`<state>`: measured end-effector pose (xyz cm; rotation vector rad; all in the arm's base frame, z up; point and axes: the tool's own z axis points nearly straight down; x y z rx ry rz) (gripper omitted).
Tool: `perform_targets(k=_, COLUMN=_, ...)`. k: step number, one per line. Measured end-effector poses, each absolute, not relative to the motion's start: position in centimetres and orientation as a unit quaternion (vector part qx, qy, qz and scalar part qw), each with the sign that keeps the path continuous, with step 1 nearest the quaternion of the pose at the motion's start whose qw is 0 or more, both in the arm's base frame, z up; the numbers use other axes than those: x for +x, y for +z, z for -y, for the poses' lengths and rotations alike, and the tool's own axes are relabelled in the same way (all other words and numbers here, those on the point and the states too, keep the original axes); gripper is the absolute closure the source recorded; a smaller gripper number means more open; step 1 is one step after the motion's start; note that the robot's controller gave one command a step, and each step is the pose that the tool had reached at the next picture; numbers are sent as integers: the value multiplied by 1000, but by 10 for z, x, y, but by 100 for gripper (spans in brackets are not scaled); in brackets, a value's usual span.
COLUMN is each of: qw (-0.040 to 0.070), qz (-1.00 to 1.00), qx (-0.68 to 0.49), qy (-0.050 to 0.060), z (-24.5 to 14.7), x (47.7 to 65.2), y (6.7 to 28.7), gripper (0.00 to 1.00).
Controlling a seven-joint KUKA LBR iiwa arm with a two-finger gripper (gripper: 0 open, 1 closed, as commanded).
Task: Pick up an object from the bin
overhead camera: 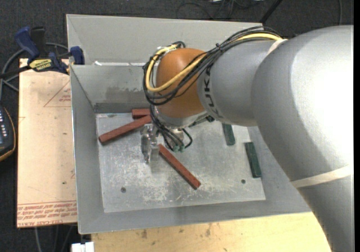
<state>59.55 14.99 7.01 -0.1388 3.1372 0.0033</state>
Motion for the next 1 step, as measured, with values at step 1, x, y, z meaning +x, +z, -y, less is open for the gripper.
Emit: perform_targets(k=1, qw=1, qz=-999, qx=-44, qy=1, z=-150, x=596, y=70, gripper=0)
